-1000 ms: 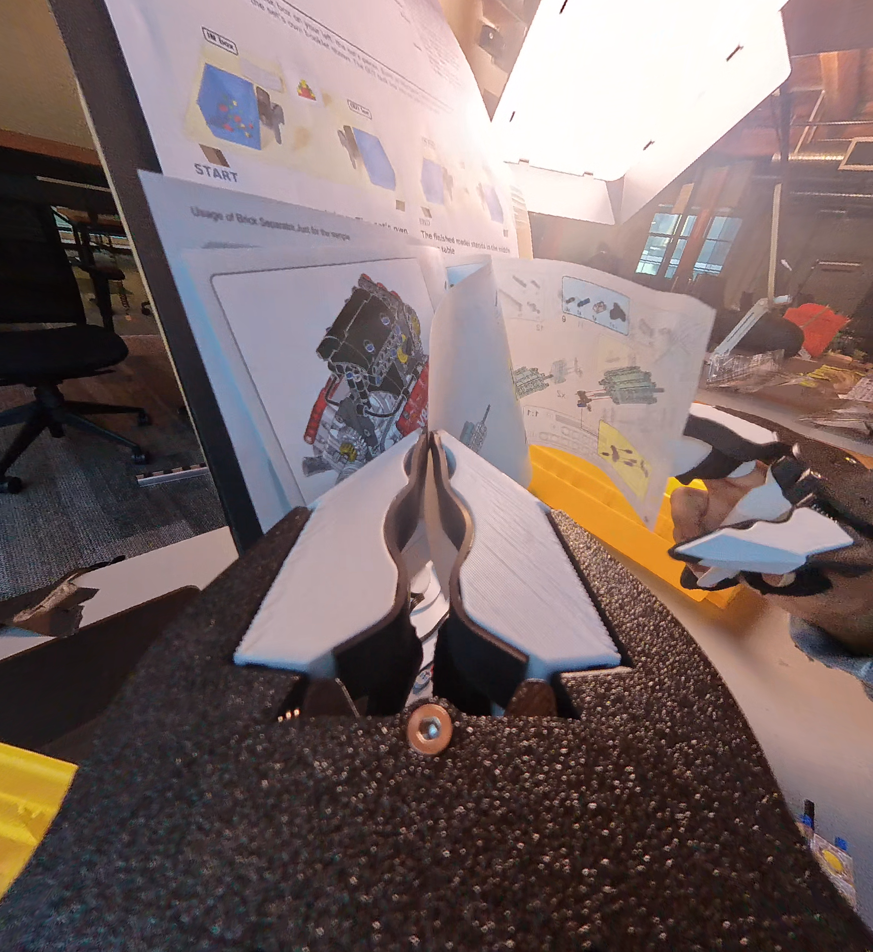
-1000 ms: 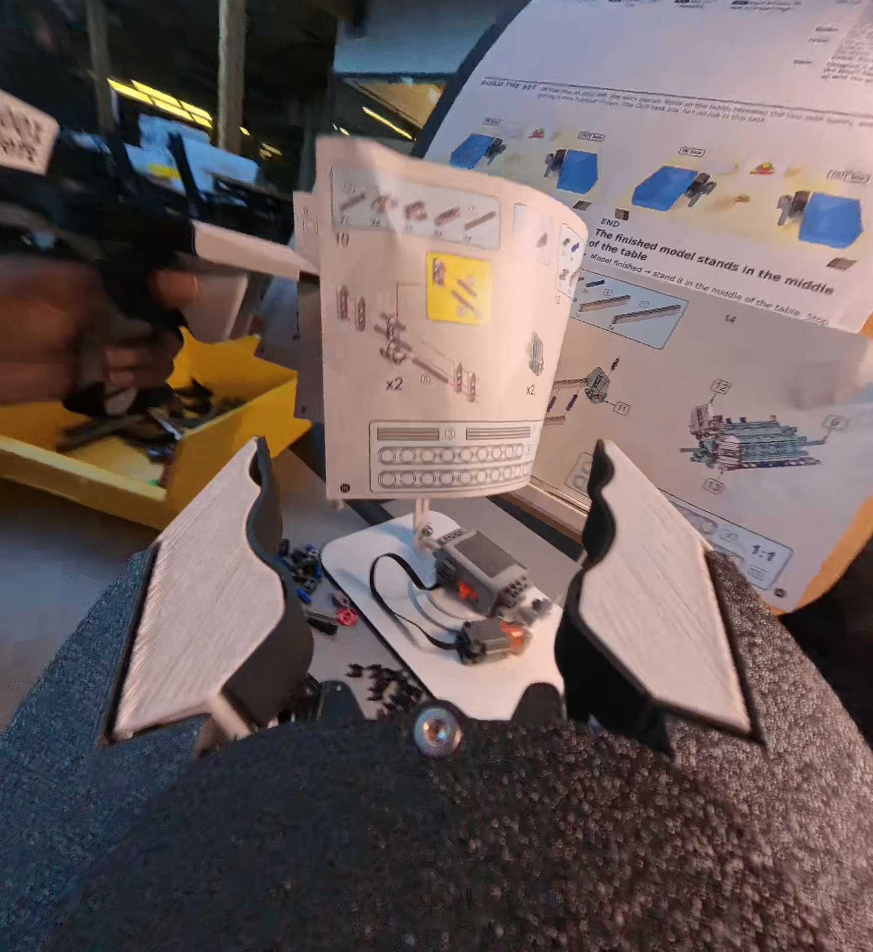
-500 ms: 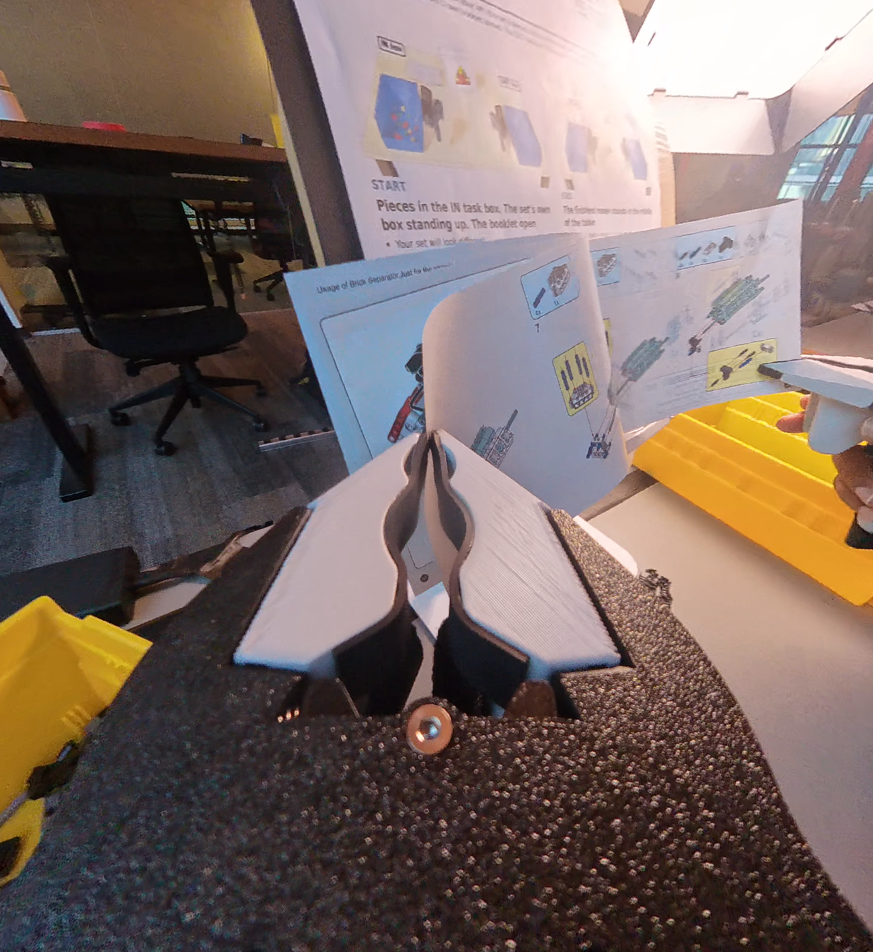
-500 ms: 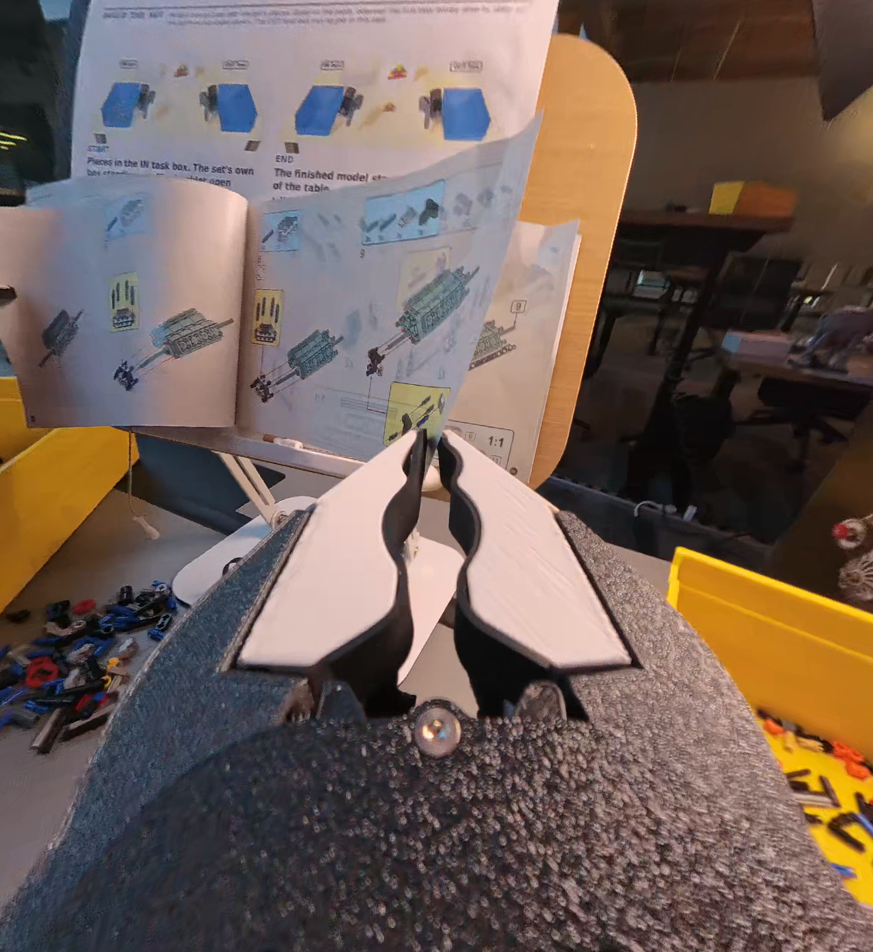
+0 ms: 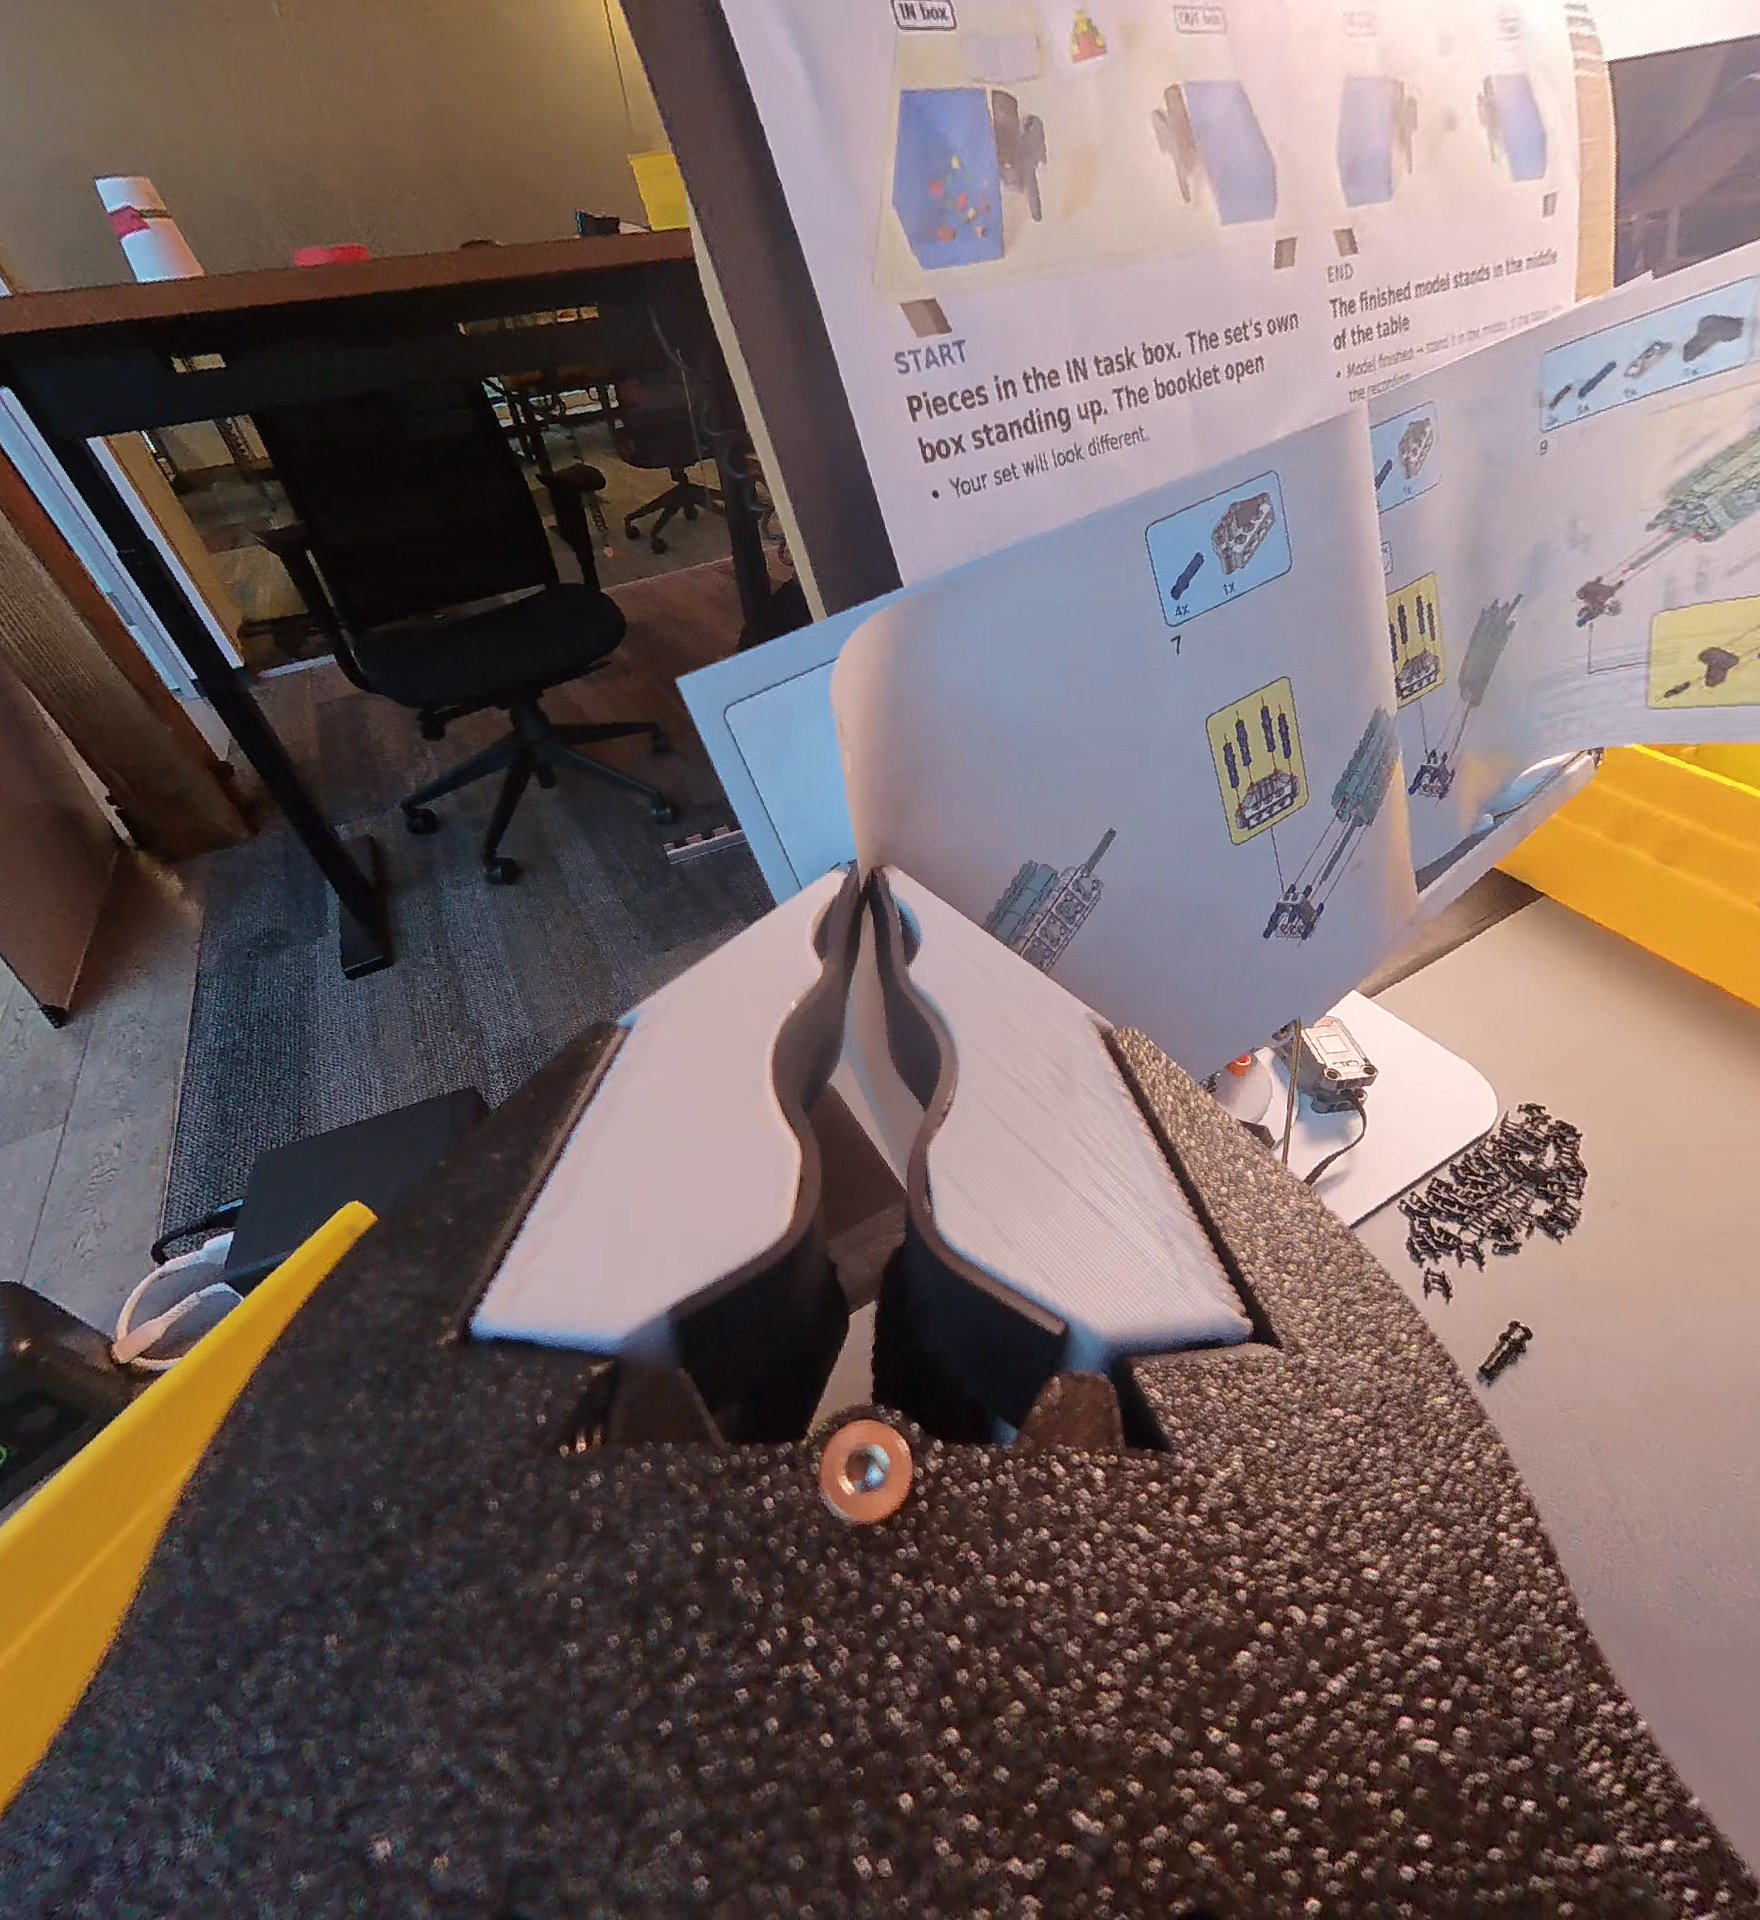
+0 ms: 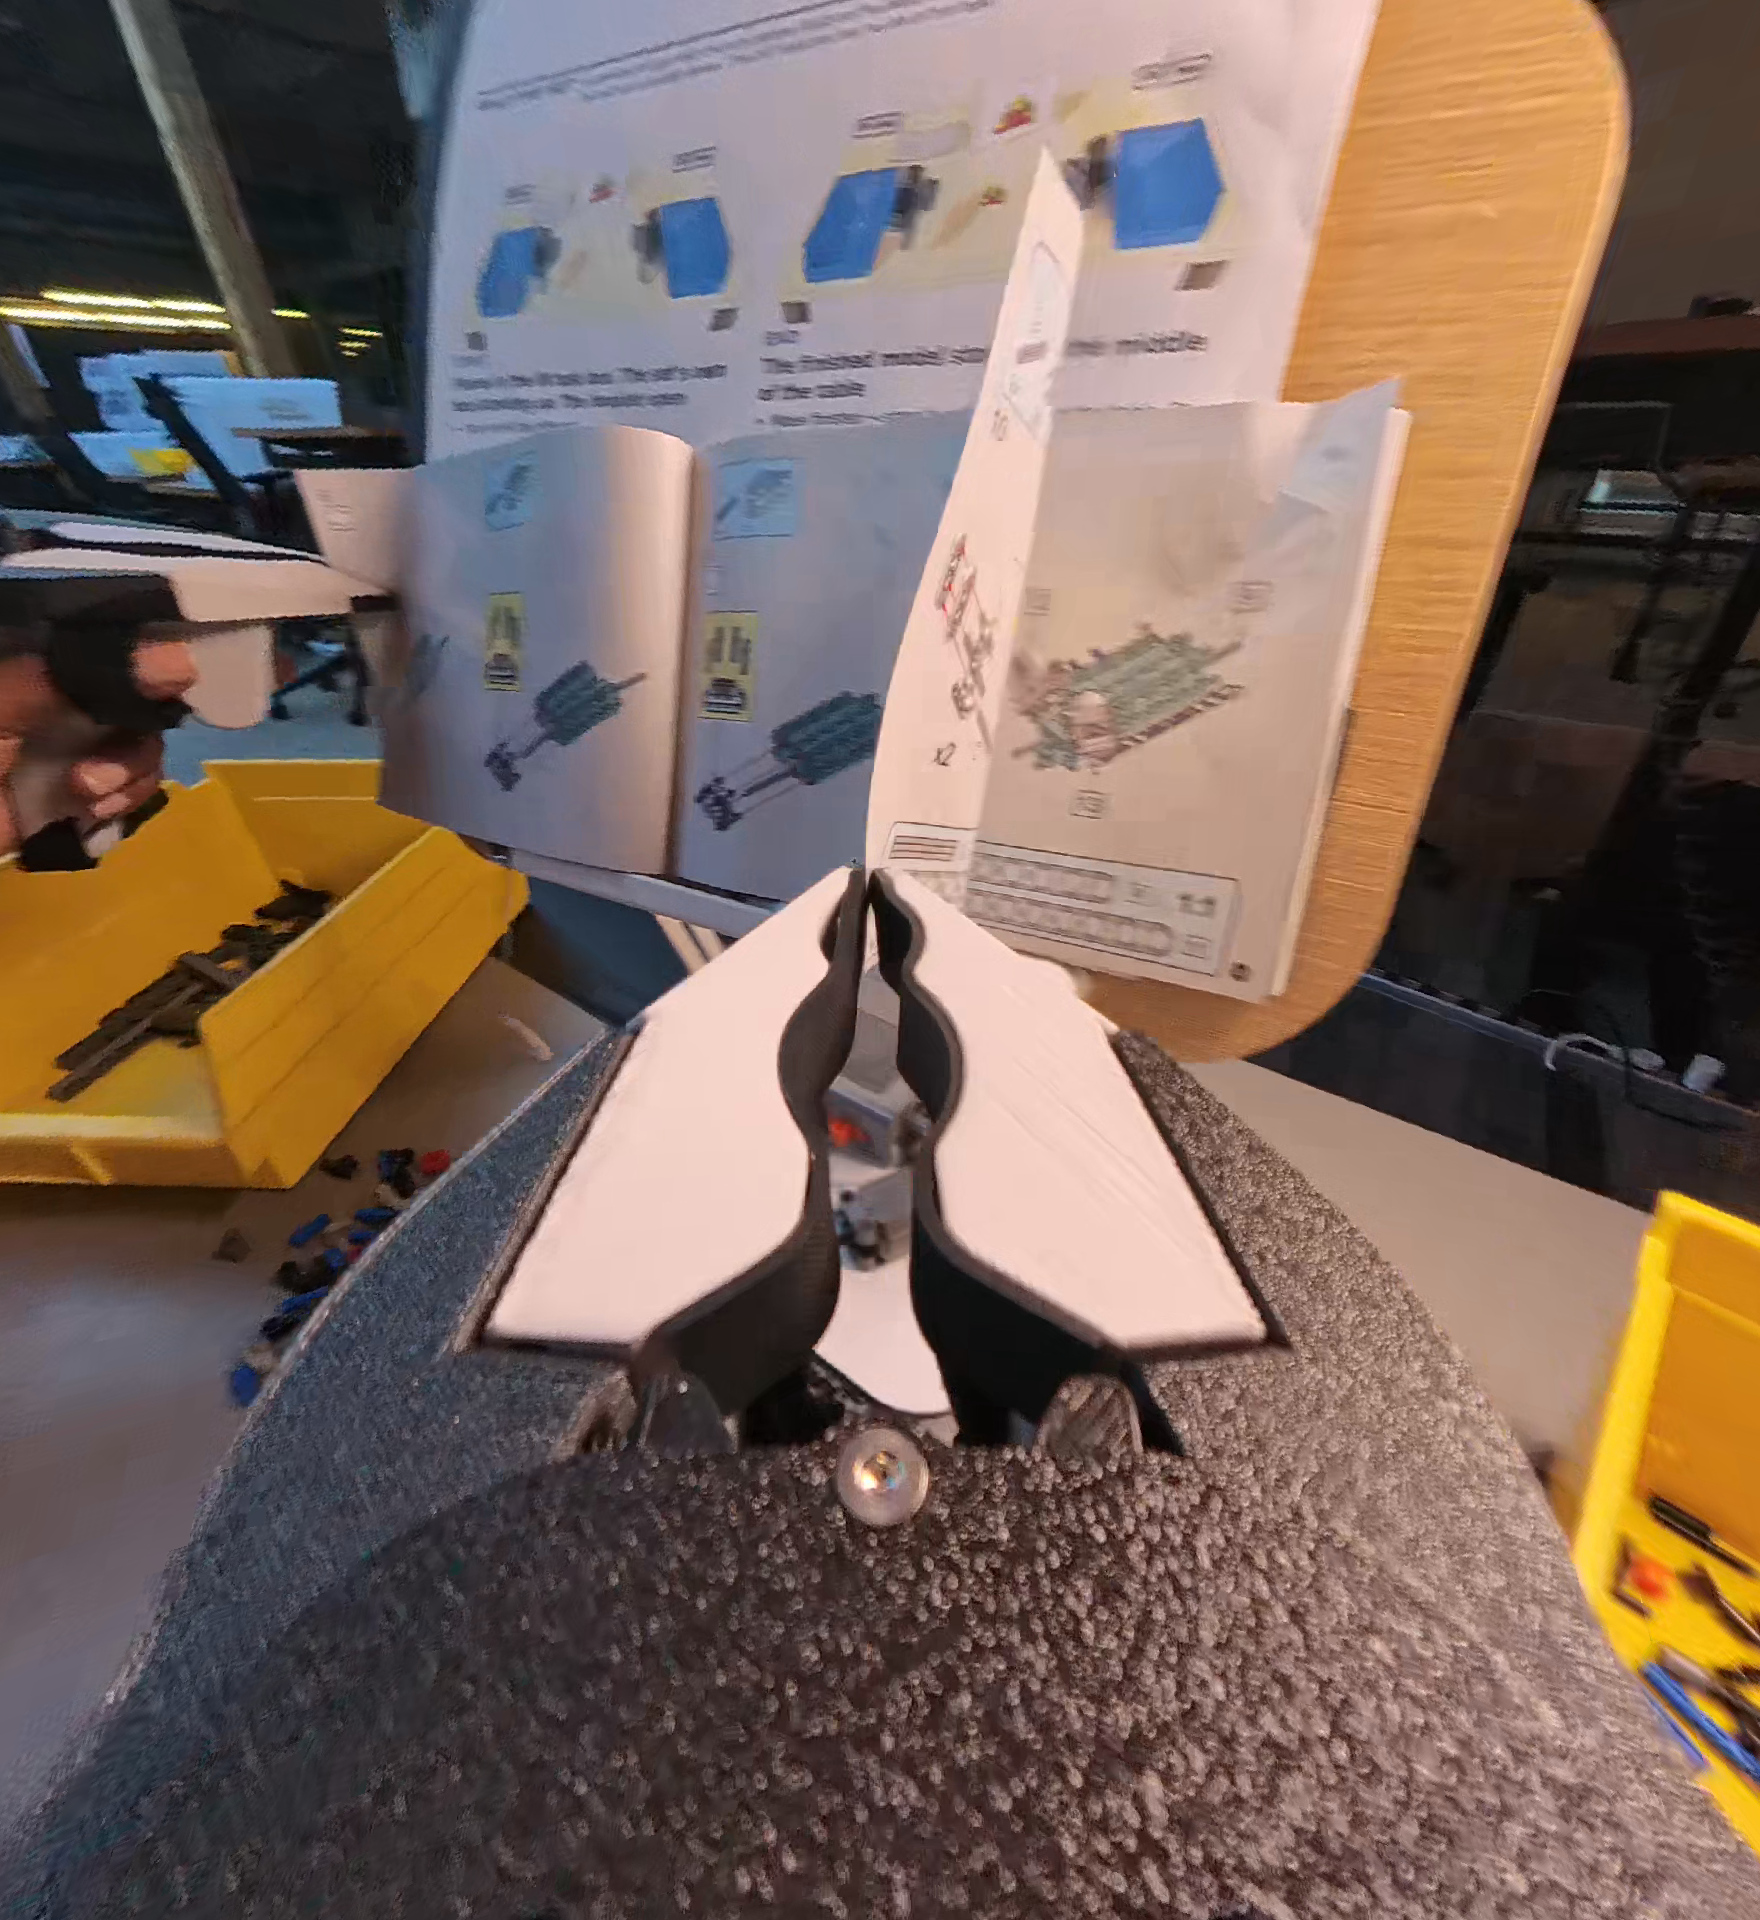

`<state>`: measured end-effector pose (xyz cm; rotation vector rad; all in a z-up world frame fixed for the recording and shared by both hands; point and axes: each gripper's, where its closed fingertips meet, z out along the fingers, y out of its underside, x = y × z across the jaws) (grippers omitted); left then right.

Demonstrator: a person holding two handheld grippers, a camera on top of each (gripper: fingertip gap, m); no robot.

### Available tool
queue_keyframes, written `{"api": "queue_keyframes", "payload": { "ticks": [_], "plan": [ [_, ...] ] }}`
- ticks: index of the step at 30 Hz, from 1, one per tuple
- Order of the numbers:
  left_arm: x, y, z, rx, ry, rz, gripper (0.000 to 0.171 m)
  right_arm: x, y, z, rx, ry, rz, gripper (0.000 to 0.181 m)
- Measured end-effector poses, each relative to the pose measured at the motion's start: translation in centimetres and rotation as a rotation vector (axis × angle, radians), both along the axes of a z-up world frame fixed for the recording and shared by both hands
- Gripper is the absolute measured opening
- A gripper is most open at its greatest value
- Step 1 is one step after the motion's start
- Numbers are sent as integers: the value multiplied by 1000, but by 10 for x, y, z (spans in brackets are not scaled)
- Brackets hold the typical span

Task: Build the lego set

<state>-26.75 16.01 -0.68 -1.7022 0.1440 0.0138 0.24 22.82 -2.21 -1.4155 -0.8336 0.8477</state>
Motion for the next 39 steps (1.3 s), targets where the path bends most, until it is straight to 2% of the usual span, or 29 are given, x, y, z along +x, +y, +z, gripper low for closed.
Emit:
{"api": "queue_keyframes", "payload": {
  "ticks": [3,5,8,11,15,17,19,21,24,25,28,29,31,33,34,36,39],
  "plan": [
    [1,-2,0,2,-23,-5,2,-36,-45,5,44,-11,194,0],
    [2,-5,1,8,-36,-6,4,-60,-67,4,75,-46,274,0],
    [1,-14,7,22,-50,11,10,-94,-87,2,86,-64,334,0],
    [1,-34,26,114,-132,23,15,-124,-93,1,83,-63,338,0],
    [39,-56,43,189,-253,-151,19,-160,-97,-2,66,-60,340,0],
    [64,-59,39,151,-332,-296,30,-174,-97,-6,78,-77,335,0],
    [79,-54,29,79,-392,-379,40,-185,-97,-11,83,-97,327,0],
    [80,-43,13,16,-368,-360,36,-196,-100,-17,87,-120,344,0],
    [63,-26,-8,-43,-281,-235,4,-206,-112,-30,90,-178,400,0],
    [57,-22,-12,-48,-254,-209,0,-205,-120,-33,88,-192,442,3],
    [46,-17,-16,-50,-209,-188,0,-187,-143,-19,126,-146,529,23],
    [43,-17,-15,-45,-196,-187,0,-176,-147,-10,151,-116,534,24],
    [38,-17,-12,-44,-173,-187,0,-153,-133,9,200,-57,444,24],
    [32,-18,-8,-42,-158,-178,0,-131,-89,17,212,-73,239,24],
    [28,-17,-5,-38,-154,-173,2,-122,-63,17,203,-107,124,24],
    [20,-15,0,-37,-158,-145,8,-114,-27,14,223,-169,-5,25],
    [5,-21,20,34,-198,-63,12,-123,0,2,304,-289,-145,41]
  ]
}}
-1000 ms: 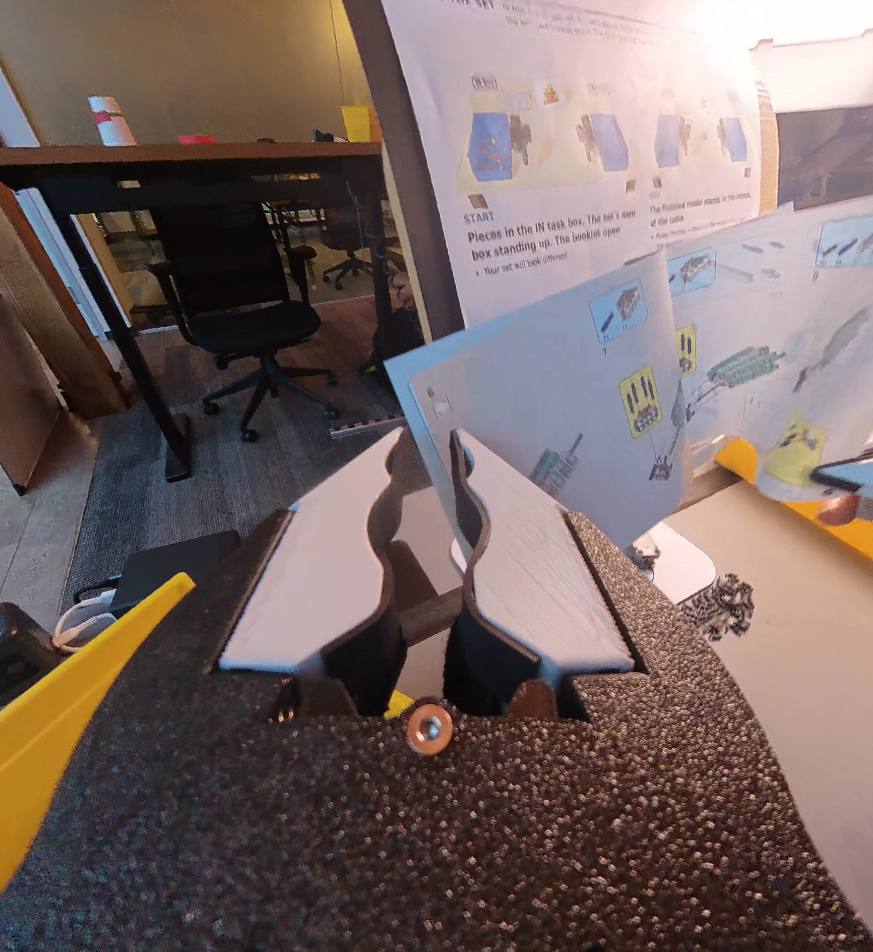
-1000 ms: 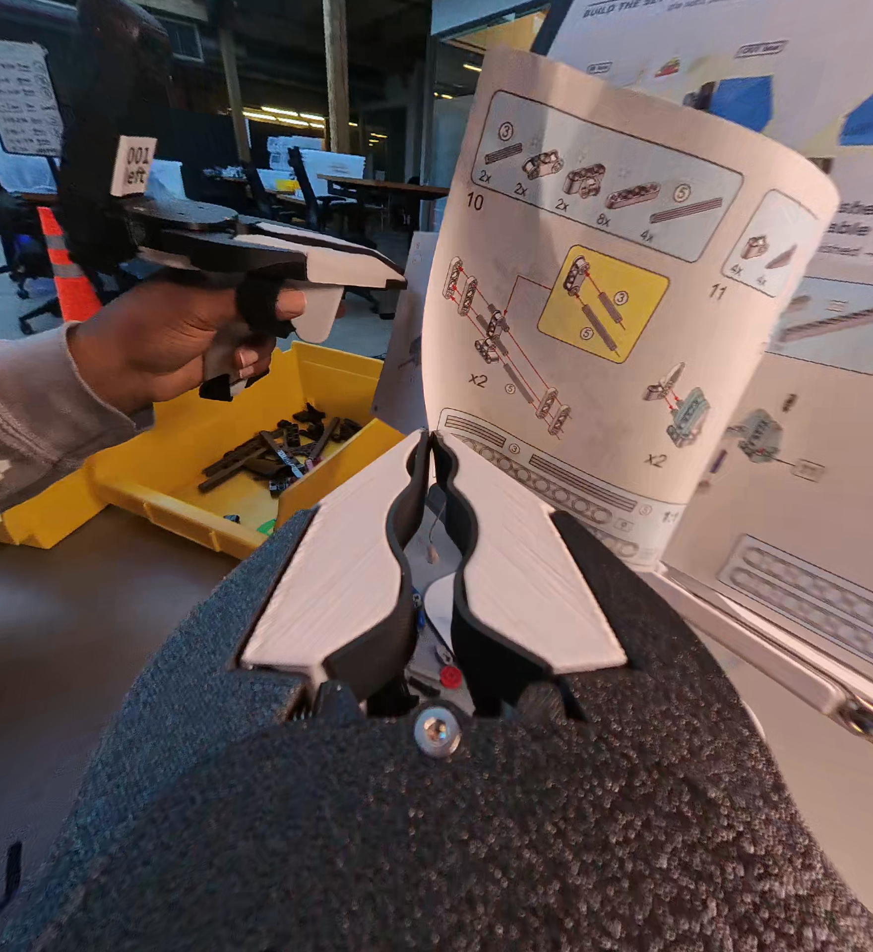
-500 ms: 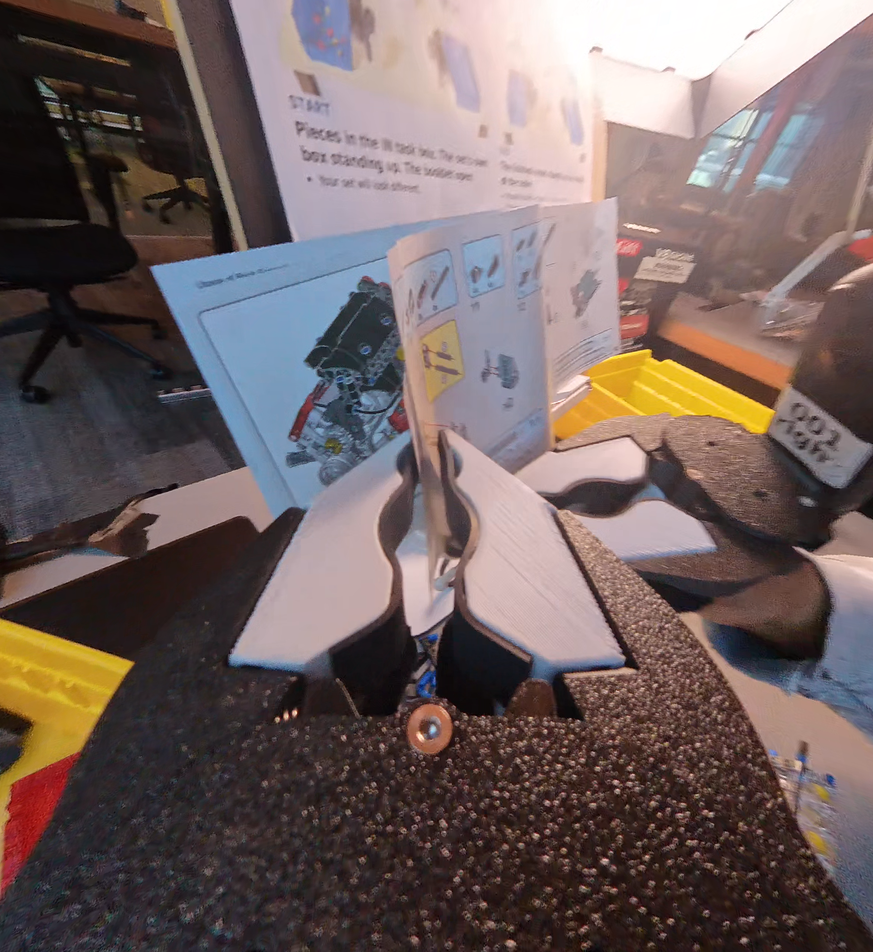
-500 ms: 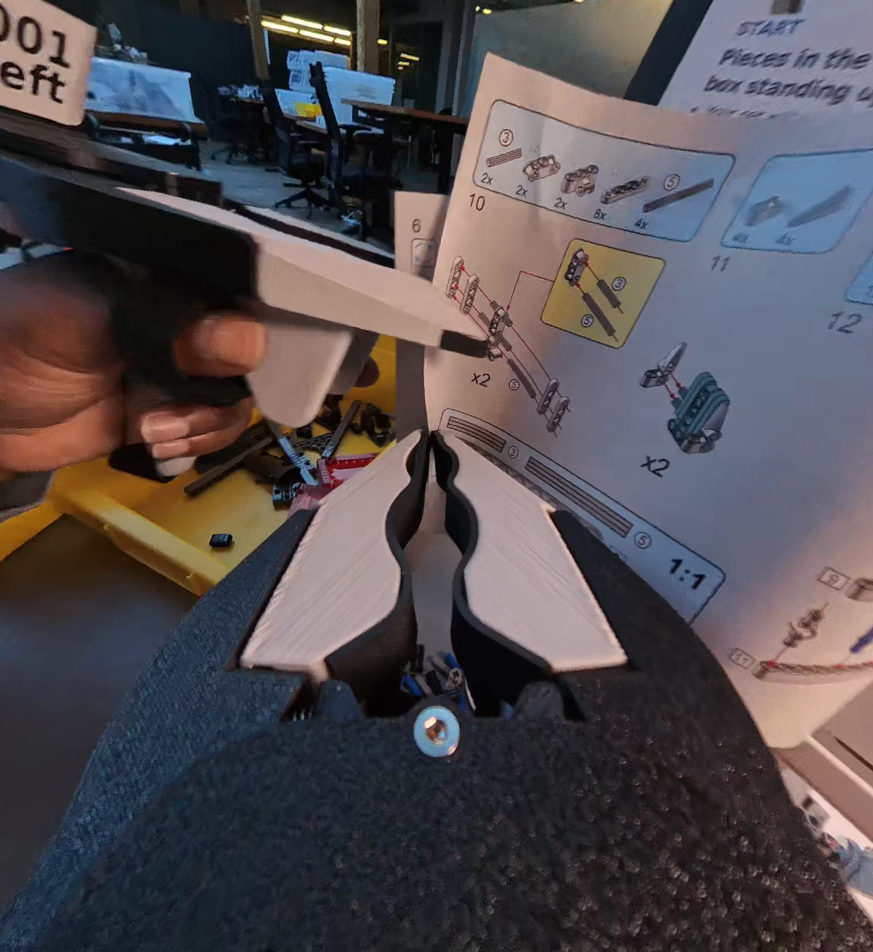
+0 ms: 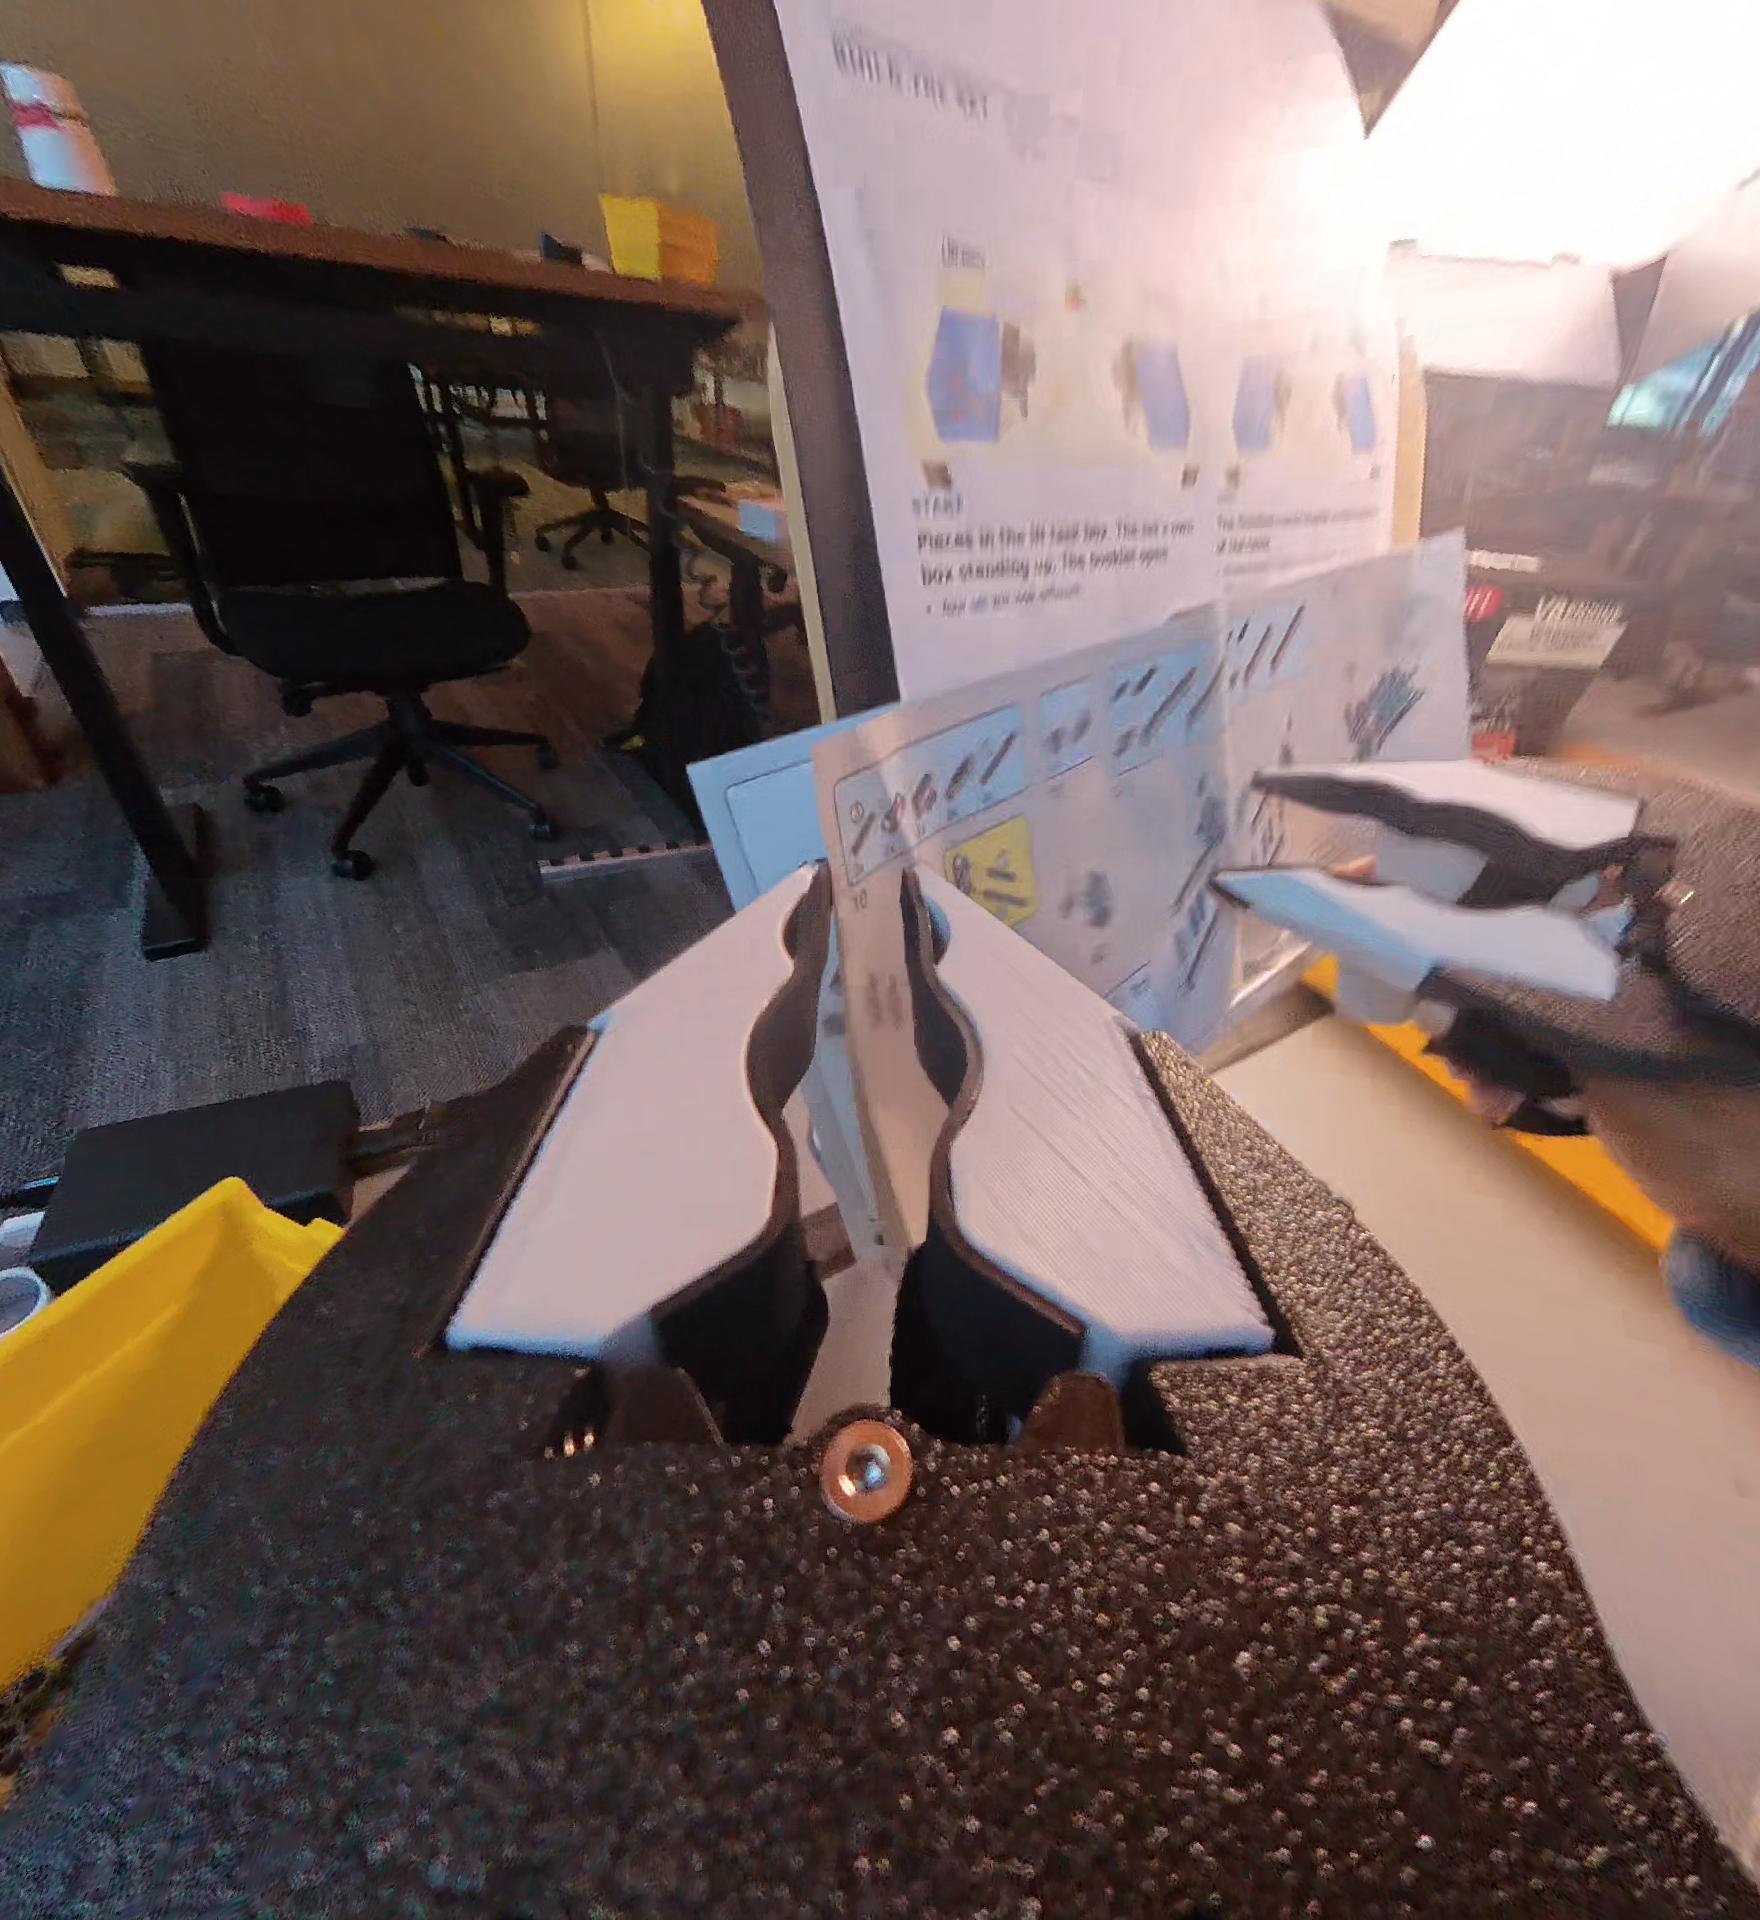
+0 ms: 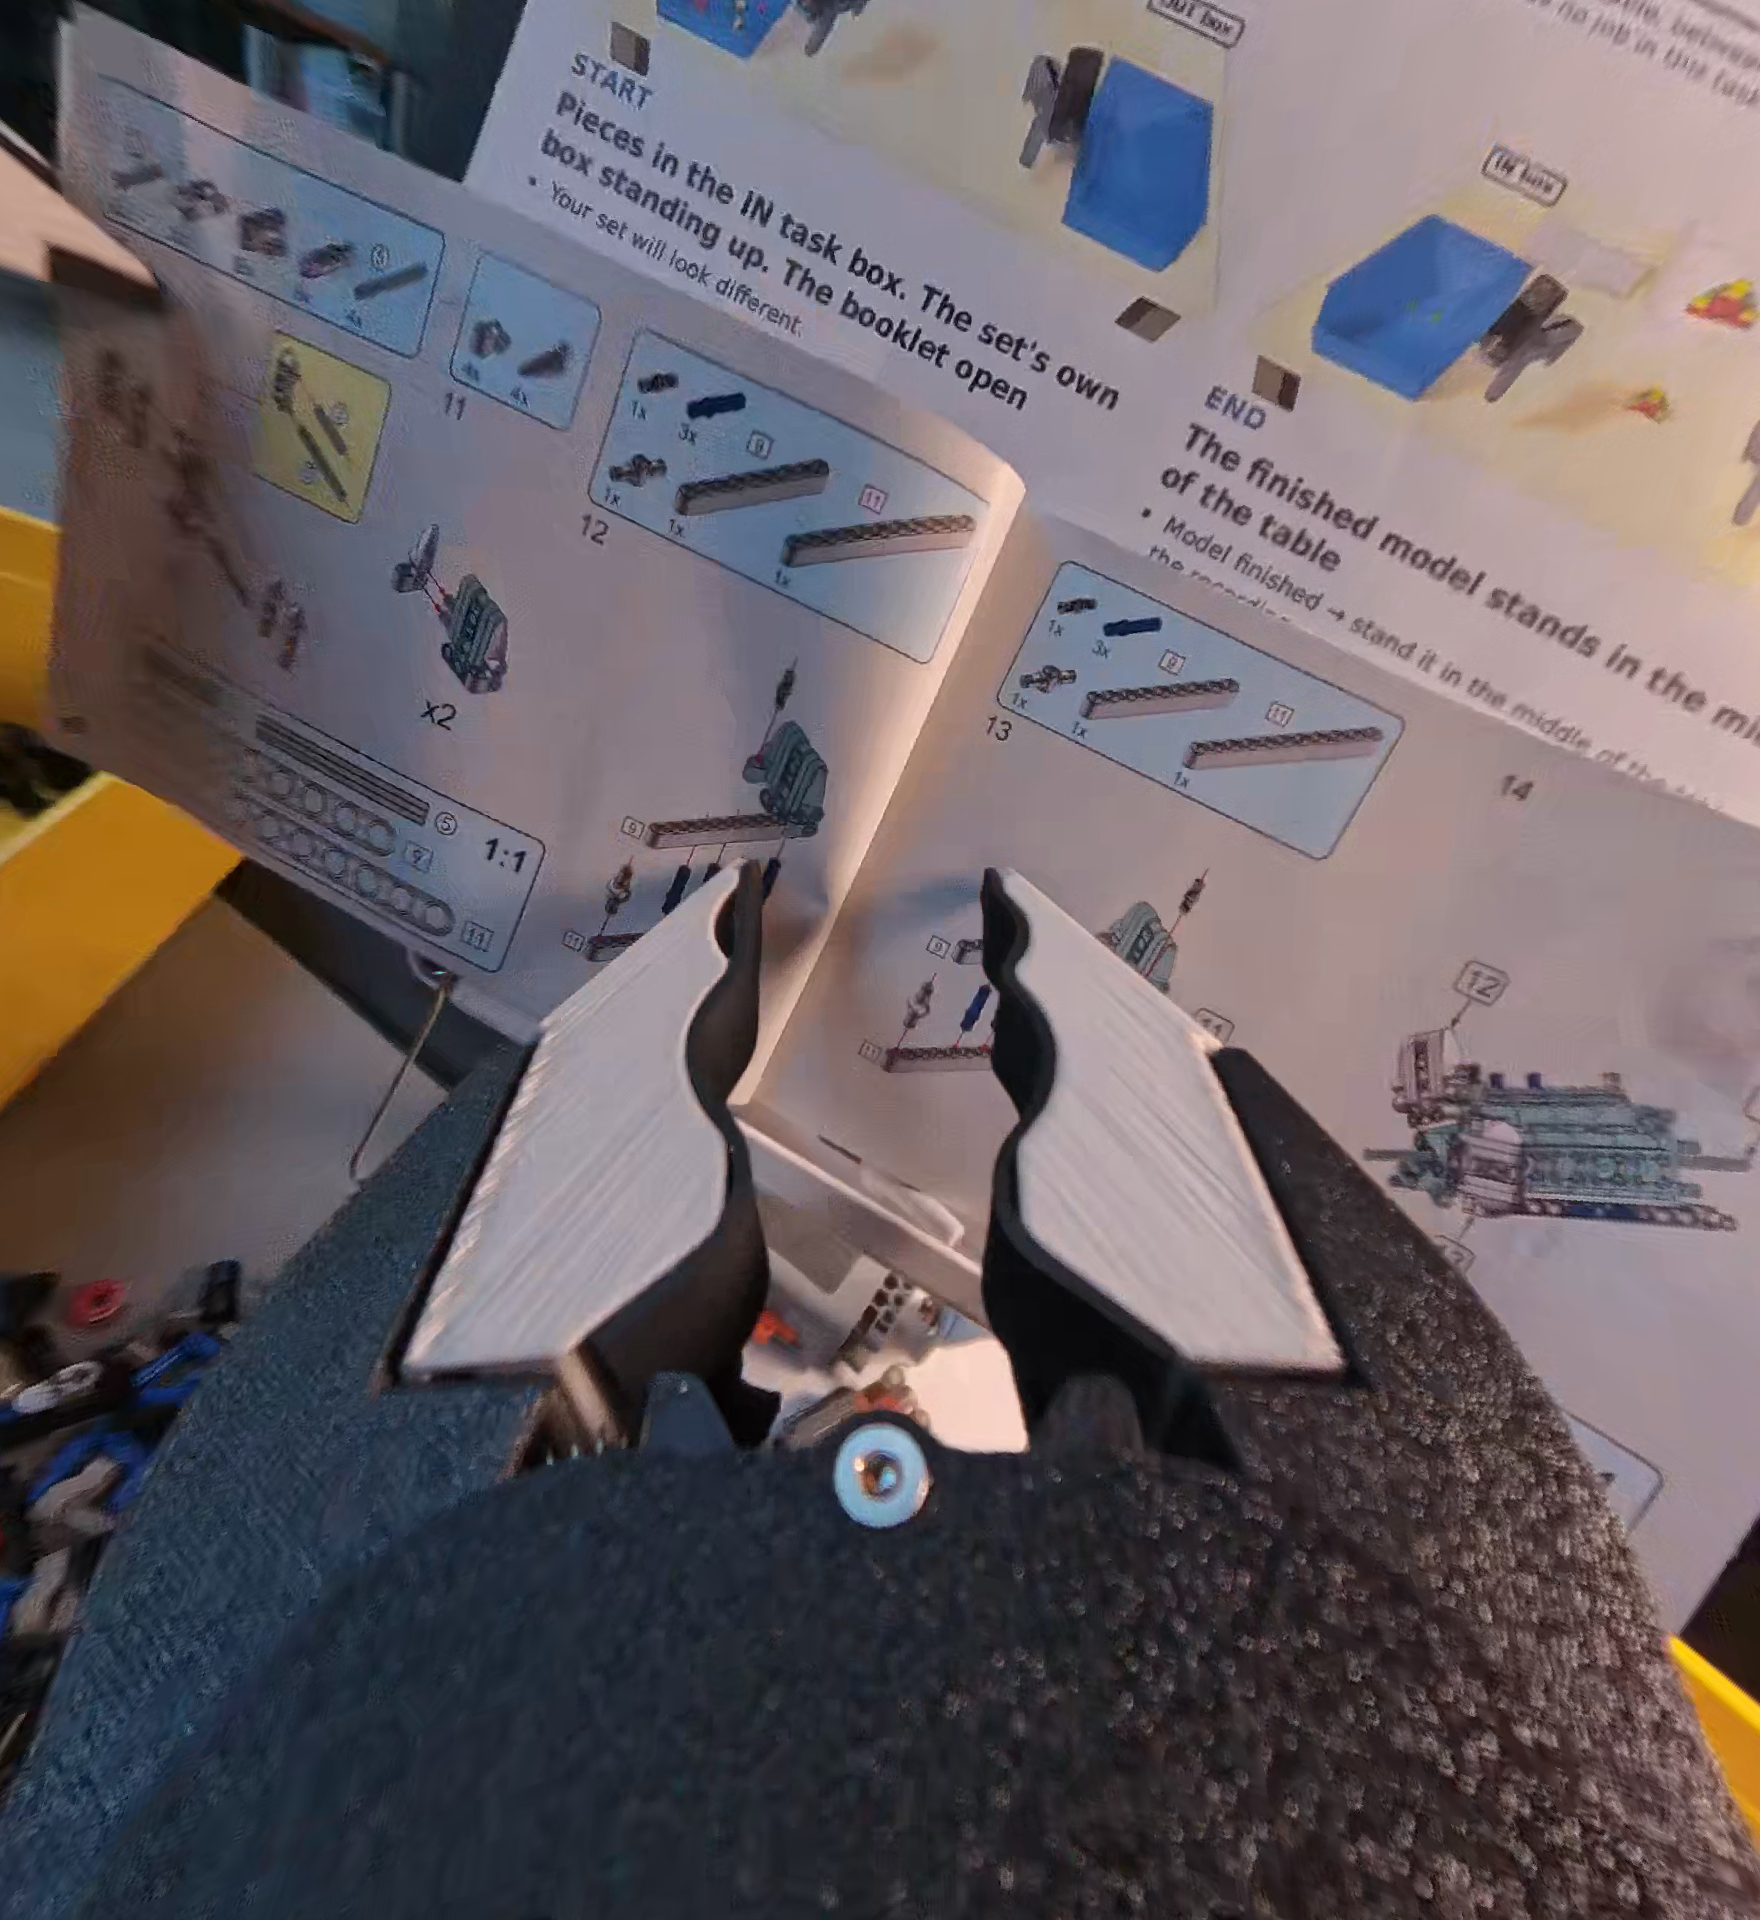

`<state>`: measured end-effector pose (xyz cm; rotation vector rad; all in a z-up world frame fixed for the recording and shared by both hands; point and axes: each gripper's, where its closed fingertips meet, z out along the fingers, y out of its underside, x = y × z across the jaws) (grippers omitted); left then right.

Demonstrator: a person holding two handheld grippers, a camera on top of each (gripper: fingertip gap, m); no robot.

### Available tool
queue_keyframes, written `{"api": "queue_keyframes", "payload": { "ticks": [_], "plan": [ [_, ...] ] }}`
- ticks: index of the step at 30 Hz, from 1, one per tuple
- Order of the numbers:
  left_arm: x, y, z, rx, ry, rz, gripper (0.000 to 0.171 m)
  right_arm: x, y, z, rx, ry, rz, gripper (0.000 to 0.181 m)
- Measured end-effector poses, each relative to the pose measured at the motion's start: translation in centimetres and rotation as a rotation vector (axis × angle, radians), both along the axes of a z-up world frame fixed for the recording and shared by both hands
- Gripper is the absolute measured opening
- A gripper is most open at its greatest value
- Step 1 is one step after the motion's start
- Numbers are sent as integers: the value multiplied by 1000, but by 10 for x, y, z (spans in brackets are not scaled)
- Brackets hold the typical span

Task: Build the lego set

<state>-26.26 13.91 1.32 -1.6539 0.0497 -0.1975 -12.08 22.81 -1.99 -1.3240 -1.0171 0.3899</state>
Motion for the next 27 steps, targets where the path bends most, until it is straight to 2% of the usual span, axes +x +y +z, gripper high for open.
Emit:
{"api": "queue_keyframes", "payload": {
  "ticks": [3,5,7,10,13,15,19,20,21,22,24,27],
  "plan": [
    [4,-20,22,105,-61,32,12,-5,6,6,139,18,-130,61],
    [12,-30,19,101,-37,38,13,-5,9,6,140,63,-175,70],
    [36,-37,7,79,-50,-26,13,-1,16,7,107,111,-212,82],
    [85,-32,-42,-82,-33,-160,14,2,26,14,85,151,-241,92],
    [104,-12,-96,-240,63,-145,23,0,27,17,83,160,-256,92],
    [110,1,-115,-306,100,-128,29,1,26,16,90,174,-245,92],
    [111,27,-139,-392,224,-77,29,1,21,7,85,180,-215,90],
    [109,31,-146,-420,270,-56,22,0,20,6,84,178,-209,90],
    [108,33,-151,-441,319,-46,9,0,19,5,87,175,-205,90],
    [107,33,-153,-445,367,-33,3,0,19,5,88,173,-202,91],
    [97,27,-151,-459,453,26,1,0,20,5,81,173,-197,91],
    [69,10,-130,-426,626,159,1,0,19,4,88,174,-191,91]
  ]
}}
